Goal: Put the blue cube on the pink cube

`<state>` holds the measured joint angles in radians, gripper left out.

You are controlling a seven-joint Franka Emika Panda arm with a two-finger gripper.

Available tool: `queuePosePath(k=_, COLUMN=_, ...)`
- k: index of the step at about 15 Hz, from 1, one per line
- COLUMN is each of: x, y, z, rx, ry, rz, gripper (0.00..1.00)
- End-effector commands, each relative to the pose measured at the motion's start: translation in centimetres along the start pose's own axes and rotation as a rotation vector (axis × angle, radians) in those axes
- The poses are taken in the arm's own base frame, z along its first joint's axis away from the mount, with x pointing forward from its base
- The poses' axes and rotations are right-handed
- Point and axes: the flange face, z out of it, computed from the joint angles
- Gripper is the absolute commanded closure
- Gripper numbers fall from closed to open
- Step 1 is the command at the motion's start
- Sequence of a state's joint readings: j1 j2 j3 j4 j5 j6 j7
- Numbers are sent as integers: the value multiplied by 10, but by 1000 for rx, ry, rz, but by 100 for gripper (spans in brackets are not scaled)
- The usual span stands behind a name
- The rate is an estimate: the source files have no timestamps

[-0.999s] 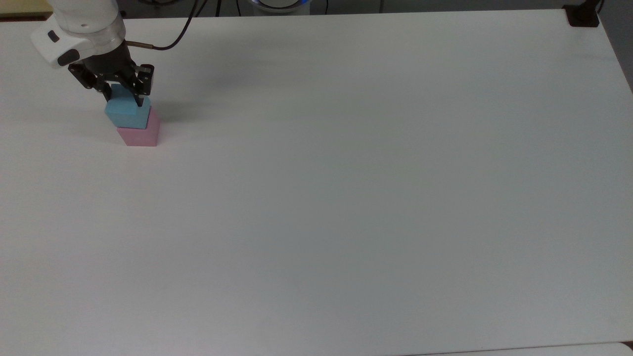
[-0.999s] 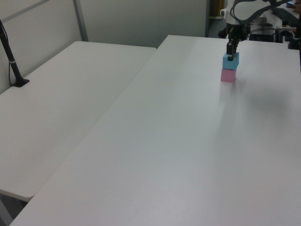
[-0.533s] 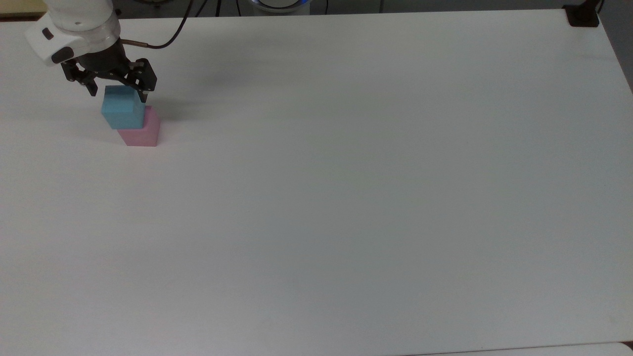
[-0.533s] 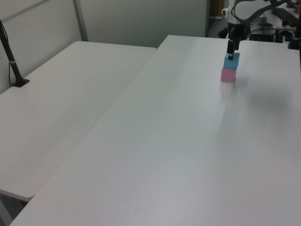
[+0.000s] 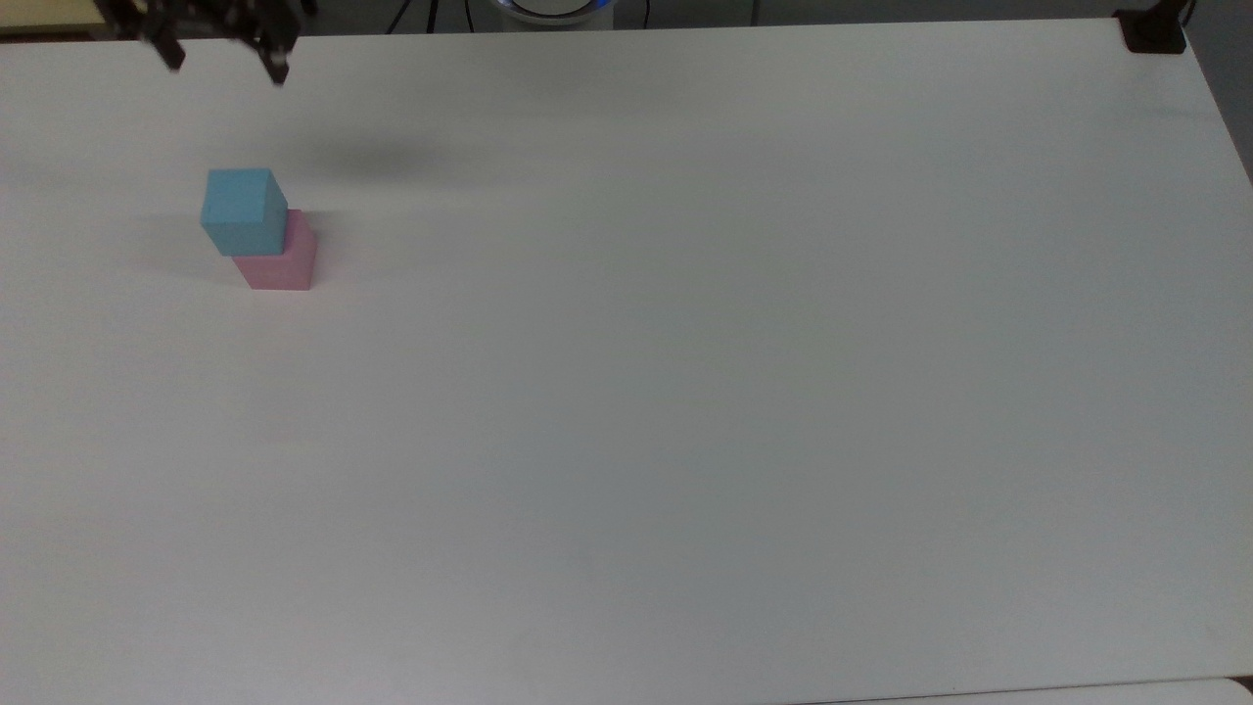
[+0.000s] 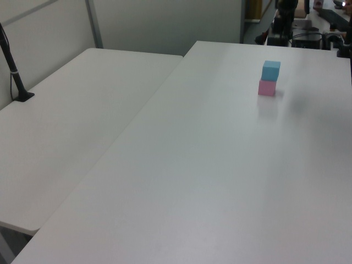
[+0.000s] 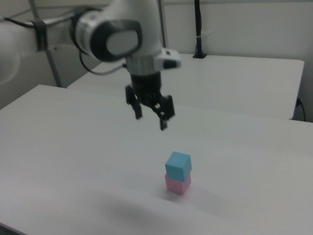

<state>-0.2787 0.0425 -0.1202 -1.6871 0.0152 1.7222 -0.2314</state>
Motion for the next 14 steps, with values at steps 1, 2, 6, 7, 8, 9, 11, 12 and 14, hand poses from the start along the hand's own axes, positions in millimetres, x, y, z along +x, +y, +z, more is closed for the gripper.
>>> queuePosePath(k=1, x=-28, y=-43, z=-54, rx=36, ry=-12, rz=99, gripper=0)
queuePosePath(k=2, x=-33, y=-55, z=-61, rx=37, ry=-17, rz=98, gripper=0)
queuePosePath(k=6, x=-33, y=-113, z=-71, rx=24, ry=-18, rz=105, gripper=0)
queuePosePath(k=7, x=-32, y=-121, z=-72, rx=23, ry=-13, rz=86, gripper=0)
queuePosePath(k=8, x=-31, y=-124, z=-75, rx=23, ry=-4, rz=58, gripper=0)
queuePosePath(k=9, x=-30, y=-126, z=-75, rx=24, ry=0, rz=8, gripper=0)
queuePosePath(k=11, x=-27, y=-128, z=-73, rx=29, ry=3, rz=-98, gripper=0)
queuePosePath(k=12, x=-25, y=-129, z=-75, rx=28, ry=27, rz=-106, gripper=0)
queuePosePath(k=14, x=-19, y=-143, z=-77, rx=20, ry=74, rz=-132, gripper=0)
